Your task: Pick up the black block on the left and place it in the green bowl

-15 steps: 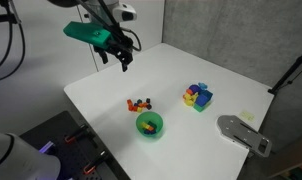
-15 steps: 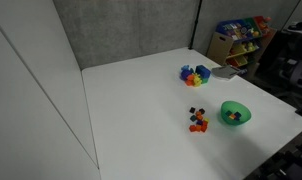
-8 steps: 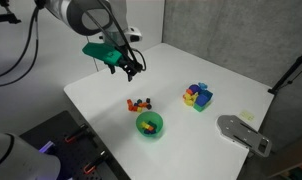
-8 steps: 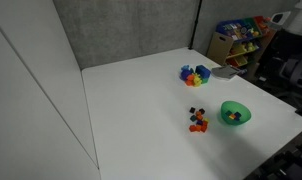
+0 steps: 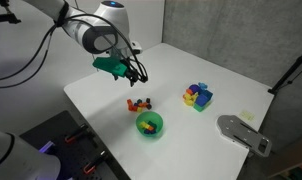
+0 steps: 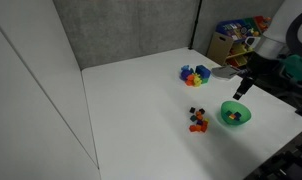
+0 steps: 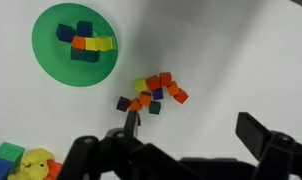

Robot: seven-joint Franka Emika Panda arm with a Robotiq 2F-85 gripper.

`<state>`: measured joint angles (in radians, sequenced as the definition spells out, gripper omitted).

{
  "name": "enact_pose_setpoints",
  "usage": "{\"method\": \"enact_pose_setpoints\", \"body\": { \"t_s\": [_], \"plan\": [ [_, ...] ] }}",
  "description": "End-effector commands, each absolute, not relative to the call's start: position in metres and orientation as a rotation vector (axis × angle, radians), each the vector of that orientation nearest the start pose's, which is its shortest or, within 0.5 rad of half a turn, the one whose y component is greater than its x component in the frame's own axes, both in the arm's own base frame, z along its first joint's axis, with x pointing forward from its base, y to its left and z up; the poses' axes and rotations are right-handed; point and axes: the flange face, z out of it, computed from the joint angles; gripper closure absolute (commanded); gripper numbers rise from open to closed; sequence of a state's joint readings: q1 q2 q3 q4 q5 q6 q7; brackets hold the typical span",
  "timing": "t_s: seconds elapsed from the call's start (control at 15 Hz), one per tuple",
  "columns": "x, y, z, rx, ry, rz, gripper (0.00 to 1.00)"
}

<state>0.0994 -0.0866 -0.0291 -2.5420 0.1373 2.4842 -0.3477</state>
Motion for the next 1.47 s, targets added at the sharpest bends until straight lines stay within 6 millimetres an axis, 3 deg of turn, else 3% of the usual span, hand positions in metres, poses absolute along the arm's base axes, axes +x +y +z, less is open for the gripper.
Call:
{"method": "enact_pose_setpoints", "body": {
  "t_s": [0.0,0.47,0.87,1.4],
  "plan": [
    [0.475,0.034,0.282,-2.991,-0.583,-0.11,0.0],
    [0.535,0.023,0.229,-2.97,-0.739,-0.119,0.0],
    [0.593,0.025,0.173,-2.972,-0.744,-0.069,0.0],
    [0.638,0.041,0.1,-3.042,-0.69,0.028,0.0]
  ]
}}
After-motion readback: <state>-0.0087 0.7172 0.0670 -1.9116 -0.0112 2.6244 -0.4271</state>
